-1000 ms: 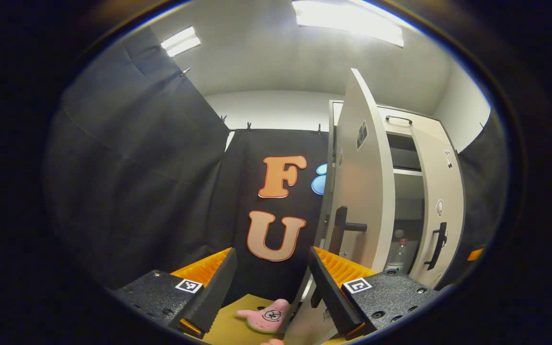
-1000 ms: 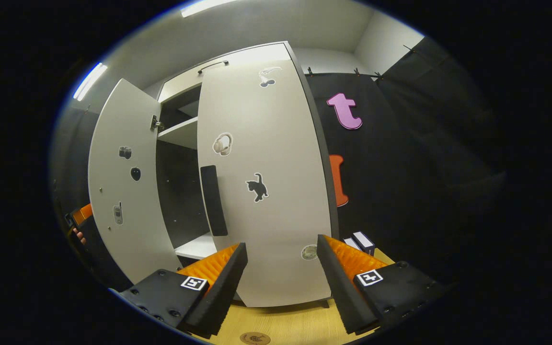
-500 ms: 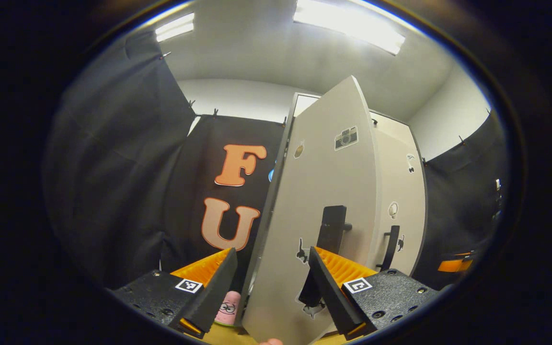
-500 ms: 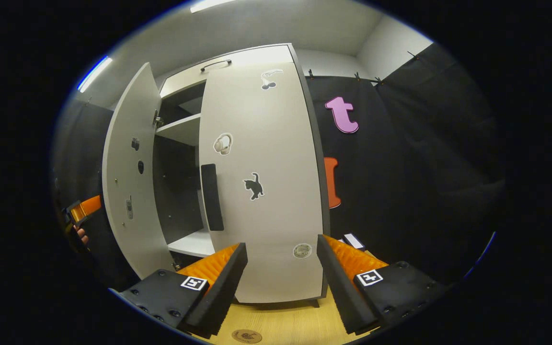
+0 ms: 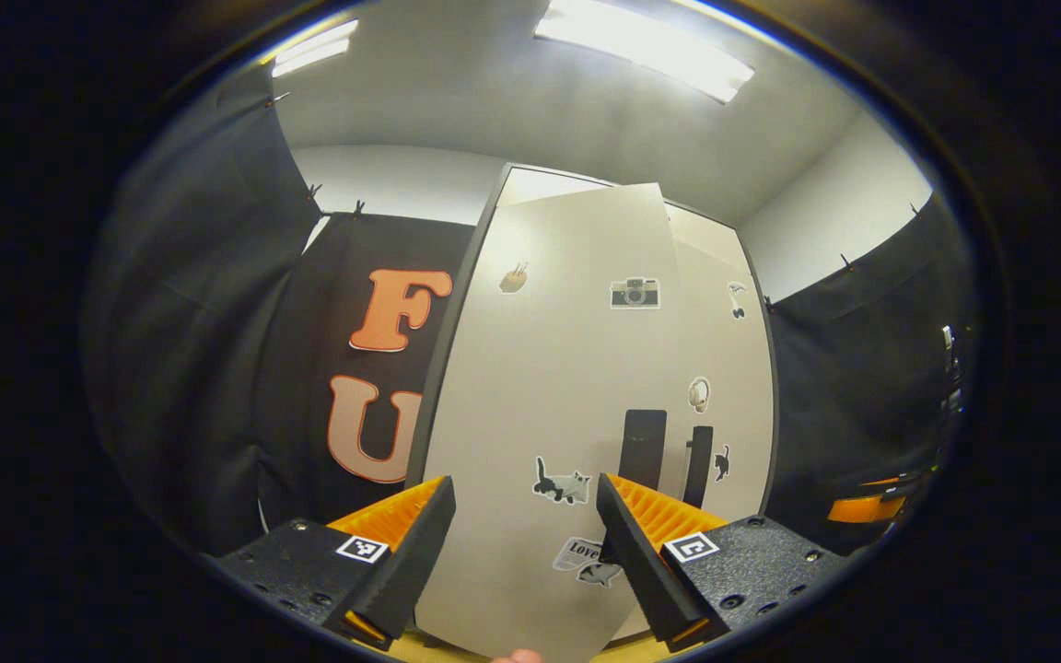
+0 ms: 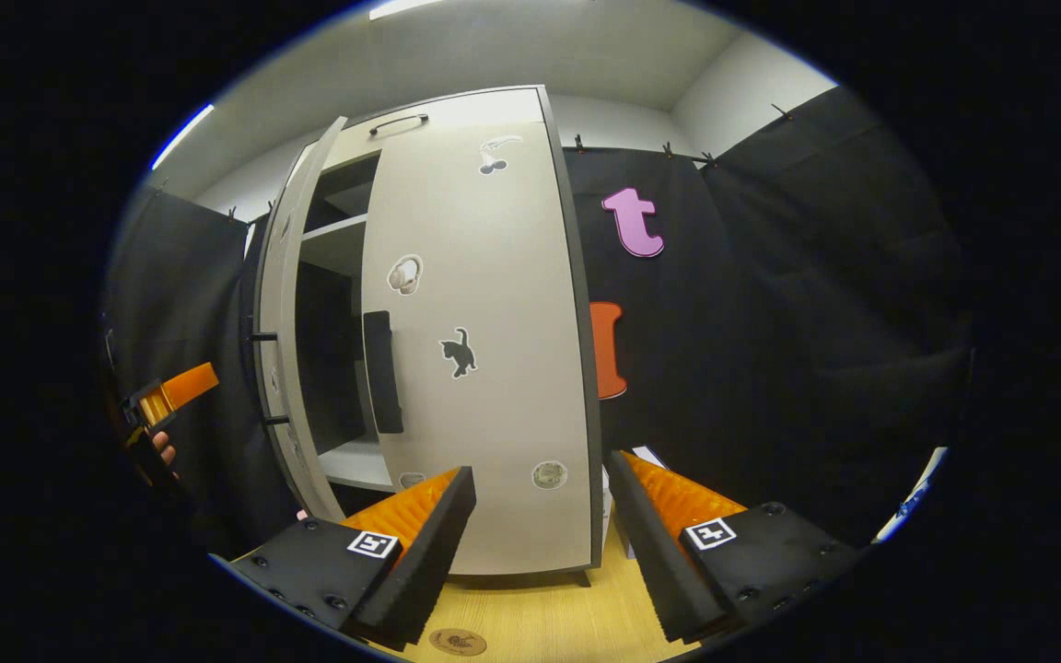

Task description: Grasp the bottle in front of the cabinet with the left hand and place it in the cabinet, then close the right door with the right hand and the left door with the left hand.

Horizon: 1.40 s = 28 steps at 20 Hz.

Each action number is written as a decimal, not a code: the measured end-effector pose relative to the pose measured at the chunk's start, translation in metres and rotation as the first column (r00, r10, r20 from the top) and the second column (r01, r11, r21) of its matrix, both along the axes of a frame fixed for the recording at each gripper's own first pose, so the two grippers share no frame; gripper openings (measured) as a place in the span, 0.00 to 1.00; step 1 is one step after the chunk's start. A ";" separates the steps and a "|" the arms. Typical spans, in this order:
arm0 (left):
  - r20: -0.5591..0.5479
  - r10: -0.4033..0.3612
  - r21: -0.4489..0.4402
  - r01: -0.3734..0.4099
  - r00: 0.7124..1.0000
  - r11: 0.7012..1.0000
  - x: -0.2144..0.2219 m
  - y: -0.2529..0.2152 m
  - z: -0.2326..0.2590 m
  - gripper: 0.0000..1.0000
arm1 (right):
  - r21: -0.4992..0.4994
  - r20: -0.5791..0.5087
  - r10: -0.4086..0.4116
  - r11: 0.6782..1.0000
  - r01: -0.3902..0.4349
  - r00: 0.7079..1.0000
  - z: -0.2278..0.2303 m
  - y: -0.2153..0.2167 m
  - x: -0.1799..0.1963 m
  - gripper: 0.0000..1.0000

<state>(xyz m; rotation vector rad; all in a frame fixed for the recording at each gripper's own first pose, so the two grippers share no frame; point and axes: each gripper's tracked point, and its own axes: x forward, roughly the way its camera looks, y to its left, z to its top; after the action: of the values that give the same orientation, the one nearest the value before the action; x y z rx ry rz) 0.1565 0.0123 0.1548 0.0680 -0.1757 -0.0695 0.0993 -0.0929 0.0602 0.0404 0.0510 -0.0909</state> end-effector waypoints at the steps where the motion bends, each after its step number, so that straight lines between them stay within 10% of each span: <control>1: -0.012 -0.012 -0.018 0.012 1.000 1.000 0.004 -0.002 -0.004 0.94 | 0.002 -0.002 -0.003 1.000 0.003 1.000 0.000 0.000 -0.001 0.97; 28: -0.153 -0.099 -0.087 0.086 0.983 0.992 0.090 -0.047 -0.070 0.94 | -0.010 -0.007 -0.084 0.996 0.084 0.996 -0.004 -0.031 -0.017 0.97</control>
<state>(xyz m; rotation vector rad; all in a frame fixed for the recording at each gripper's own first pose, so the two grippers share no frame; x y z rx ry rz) 0.2467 -0.0352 0.0850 -0.0255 -0.0240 -0.1600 0.0826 -0.1240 0.0564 0.0328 0.0565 -0.1755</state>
